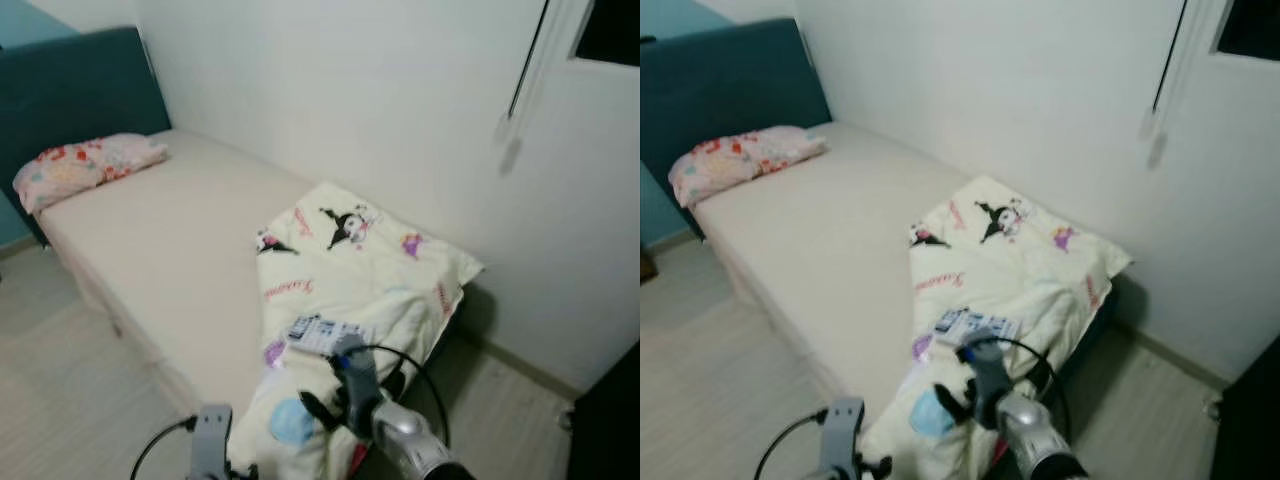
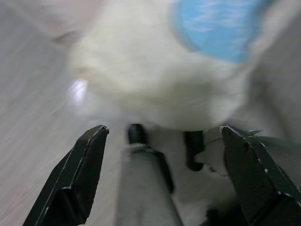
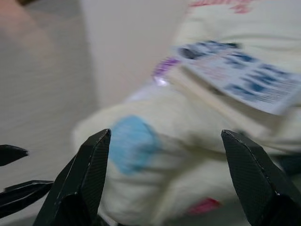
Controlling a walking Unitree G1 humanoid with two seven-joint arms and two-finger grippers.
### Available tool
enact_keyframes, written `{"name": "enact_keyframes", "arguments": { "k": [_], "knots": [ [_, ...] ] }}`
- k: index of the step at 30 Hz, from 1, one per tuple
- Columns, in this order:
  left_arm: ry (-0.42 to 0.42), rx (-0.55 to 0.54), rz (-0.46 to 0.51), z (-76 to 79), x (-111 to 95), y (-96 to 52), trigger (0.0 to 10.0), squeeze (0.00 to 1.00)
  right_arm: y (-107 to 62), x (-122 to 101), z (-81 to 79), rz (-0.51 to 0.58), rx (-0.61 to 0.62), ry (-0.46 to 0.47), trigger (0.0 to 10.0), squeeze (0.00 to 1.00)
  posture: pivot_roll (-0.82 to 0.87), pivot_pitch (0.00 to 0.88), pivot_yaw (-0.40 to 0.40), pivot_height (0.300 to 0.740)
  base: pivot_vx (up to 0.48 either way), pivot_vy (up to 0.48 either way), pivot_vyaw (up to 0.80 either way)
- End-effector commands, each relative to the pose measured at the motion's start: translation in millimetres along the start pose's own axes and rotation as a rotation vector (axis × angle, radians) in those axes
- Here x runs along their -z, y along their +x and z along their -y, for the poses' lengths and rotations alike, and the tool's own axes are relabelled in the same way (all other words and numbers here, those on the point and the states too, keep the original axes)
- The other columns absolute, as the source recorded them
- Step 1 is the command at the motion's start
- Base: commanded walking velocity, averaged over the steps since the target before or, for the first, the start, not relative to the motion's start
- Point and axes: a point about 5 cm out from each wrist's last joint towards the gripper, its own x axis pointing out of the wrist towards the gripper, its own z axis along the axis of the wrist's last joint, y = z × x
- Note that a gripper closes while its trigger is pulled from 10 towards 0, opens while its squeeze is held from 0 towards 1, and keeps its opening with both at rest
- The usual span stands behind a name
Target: Clean up the room
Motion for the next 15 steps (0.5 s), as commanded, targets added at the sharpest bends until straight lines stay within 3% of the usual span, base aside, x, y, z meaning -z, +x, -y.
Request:
{"name": "enact_keyframes", "arguments": {
  "k": [1, 6, 15],
  "knots": [
    [-0.005, -0.017, -0.006, -5.6, 1.7, -1.2, 10.0, 0.00, 3.4, 2.0, -8.7, -0.009, -0.020, 0.004, 10.0, 0.00, -0.11, 0.000, 0.008, 0.740, 0.000, 0.000, 0.00],
    [-0.004, -0.014, -0.006, -4.5, 1.6, -0.9, 10.0, 0.00, 2.9, -0.2, -7.7, 0.011, -0.024, -0.001, 10.0, 0.00, -0.11, 0.000, 0.004, 0.740, 0.000, 0.000, 0.00],
    [-0.001, -0.006, -0.007, -3.3, 2.5, -0.9, 10.0, 0.00, 0.5, 2.8, -9.3, 0.020, -0.053, -0.012, 10.0, 0.00, -0.12, 0.000, 0.000, 0.740, 0.000, 0.000, 0.79]
  ]
}}
